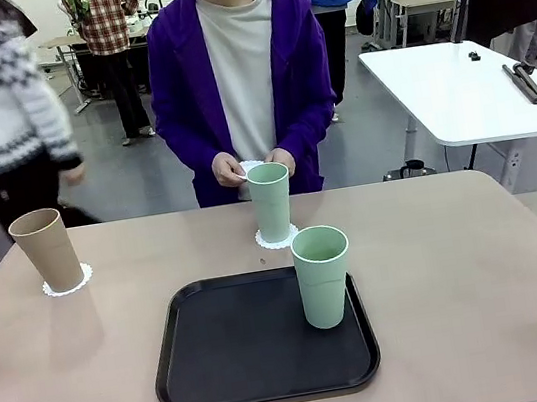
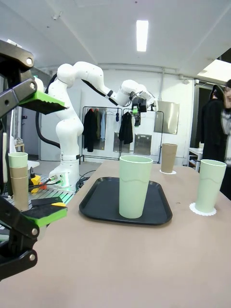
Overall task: Place coasters on the table and set cups on them.
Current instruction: Take one Reusable plastic cup from the Flat Tray and place it on a coaster set by the human.
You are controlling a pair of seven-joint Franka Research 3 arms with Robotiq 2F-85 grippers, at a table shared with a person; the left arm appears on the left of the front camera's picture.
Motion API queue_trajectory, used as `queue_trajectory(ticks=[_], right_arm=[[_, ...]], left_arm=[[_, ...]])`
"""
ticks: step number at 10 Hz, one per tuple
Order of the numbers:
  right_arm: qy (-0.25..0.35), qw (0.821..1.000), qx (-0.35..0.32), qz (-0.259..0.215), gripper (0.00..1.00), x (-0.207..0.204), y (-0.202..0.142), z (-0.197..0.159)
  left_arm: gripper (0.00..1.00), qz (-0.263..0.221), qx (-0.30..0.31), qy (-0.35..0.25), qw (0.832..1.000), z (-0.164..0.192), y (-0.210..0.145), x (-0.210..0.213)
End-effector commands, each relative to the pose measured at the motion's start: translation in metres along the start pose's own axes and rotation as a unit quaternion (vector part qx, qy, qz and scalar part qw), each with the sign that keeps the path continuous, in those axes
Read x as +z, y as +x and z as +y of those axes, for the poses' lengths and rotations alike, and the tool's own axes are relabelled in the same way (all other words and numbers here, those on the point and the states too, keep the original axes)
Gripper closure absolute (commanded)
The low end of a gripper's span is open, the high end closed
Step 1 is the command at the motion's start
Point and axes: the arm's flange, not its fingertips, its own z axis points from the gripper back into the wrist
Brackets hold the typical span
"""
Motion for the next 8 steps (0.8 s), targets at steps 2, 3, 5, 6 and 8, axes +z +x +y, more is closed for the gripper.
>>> queue_trajectory(ticks=[2, 3, 5, 6, 8], right_arm=[[0.006, 1.0, 0.0, -0.001, 0.0, 0.001, 0.0, 0.001], [0.006, 1.0, 0.0, -0.001, 0.0, 0.001, 0.0, 0.001], [0.006, 1.0, 0.0, -0.001, 0.0, 0.001, 0.0, 0.001], [0.006, 1.0, 0.0, -0.001, 0.0, 0.001, 0.0, 0.001], [0.006, 1.0, 0.0, -0.001, 0.0, 0.001, 0.0, 0.001]], left_arm=[[0.0, -0.024, 0.004, -0.084, 0.996, 0.052, -0.02, 0.015], [0.0, -0.03, 0.009, -0.104, 0.994, 0.07, -0.023, 0.024], [0.0, -0.044, 0.013, -0.143, 0.989, 0.108, -0.041, 0.029], [0.0, -0.047, 0.016, -0.155, 0.987, 0.122, -0.046, 0.031], [0.0, -0.06, 0.026, -0.189, 0.98, 0.143, -0.052, 0.029]])
